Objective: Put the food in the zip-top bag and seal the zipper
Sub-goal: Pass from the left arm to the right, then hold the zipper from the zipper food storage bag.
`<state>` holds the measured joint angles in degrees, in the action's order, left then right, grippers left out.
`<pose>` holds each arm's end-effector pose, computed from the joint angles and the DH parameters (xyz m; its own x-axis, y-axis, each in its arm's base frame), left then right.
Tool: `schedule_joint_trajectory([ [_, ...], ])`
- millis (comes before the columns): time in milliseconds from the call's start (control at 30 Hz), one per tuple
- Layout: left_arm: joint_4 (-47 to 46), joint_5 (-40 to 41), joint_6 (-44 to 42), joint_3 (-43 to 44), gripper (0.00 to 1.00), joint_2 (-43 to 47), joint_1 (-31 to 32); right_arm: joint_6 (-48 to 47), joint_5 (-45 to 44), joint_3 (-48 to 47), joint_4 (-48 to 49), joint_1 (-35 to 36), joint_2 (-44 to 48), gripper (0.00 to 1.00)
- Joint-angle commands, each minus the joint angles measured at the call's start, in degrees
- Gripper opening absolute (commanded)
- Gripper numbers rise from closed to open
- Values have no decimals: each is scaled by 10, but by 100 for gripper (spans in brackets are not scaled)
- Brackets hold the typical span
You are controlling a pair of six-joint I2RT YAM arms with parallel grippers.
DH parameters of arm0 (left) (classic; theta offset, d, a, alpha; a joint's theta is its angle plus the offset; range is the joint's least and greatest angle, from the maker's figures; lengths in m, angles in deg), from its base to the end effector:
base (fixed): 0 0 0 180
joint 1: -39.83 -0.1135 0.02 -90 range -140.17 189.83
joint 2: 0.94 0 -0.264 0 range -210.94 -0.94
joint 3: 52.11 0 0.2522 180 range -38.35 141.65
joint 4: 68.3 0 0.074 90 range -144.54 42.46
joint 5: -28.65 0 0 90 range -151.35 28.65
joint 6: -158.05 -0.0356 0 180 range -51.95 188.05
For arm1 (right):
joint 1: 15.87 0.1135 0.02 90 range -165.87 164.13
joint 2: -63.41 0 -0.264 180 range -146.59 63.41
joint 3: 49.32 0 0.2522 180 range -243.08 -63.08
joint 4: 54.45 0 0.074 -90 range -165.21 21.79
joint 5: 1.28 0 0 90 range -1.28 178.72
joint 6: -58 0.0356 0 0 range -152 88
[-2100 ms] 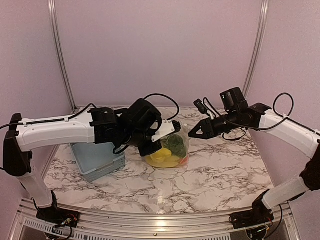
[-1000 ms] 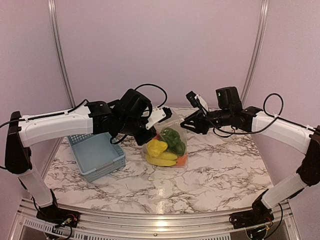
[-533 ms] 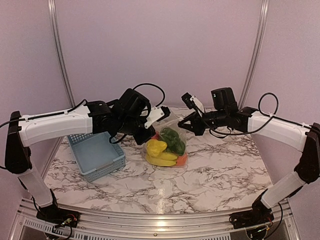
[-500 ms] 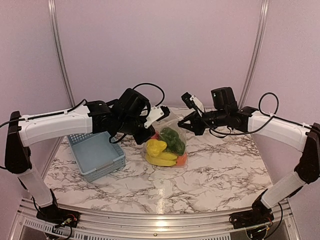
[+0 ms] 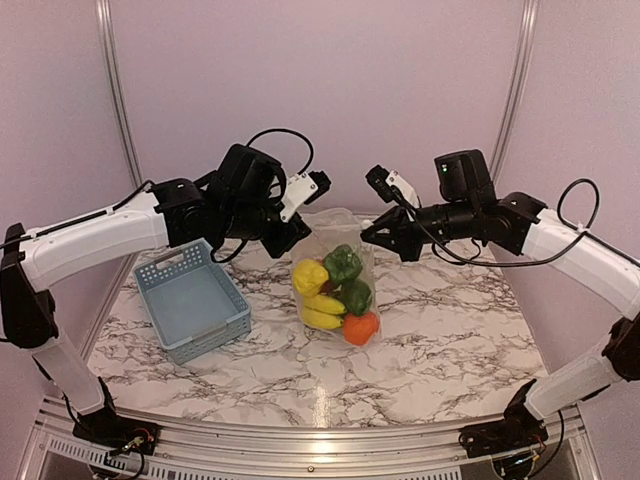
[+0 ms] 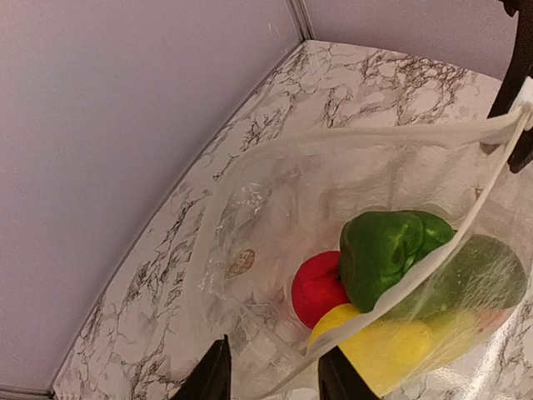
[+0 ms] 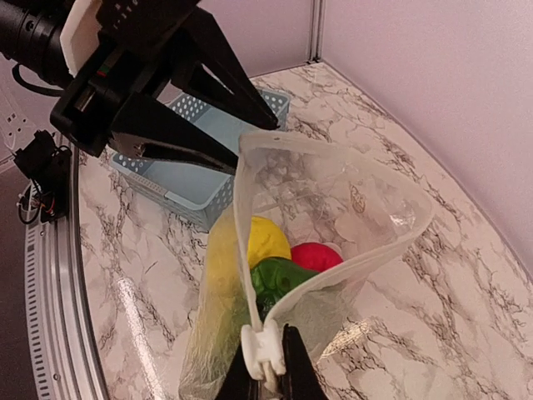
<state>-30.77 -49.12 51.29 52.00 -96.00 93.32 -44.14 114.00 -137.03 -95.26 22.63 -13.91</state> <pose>0.2369 -0.3073 0.3643 -0.0771 0.5778 -0.8125 0.7279 0.5895 0.3502 0.2266 0.1997 0.3628 -0.2084 -0.4088 -0.8885 -0.9154 0.4014 0.0300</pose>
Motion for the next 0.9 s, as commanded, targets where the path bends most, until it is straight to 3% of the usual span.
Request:
schedule_joint_trajectory([
  [0, -32, -98, -7, 29, 49, 31, -6, -27, -7, -39, -44, 2, 11, 0],
  [100, -53, -132, -8, 32, 59, 33, -6, -33, 7, -49, -57, 3, 0, 0],
  [233, -50, -148, -10, 36, 63, 45, -6, -32, 19, -69, -60, 9, -23, 0],
  [467, -10, -190, -13, 17, 75, 91, -6, -56, 10, -173, -115, 96, -98, 0],
  [867, 0, -276, 8, -44, 65, 119, -6, -55, 49, -158, -92, 108, -114, 0],
])
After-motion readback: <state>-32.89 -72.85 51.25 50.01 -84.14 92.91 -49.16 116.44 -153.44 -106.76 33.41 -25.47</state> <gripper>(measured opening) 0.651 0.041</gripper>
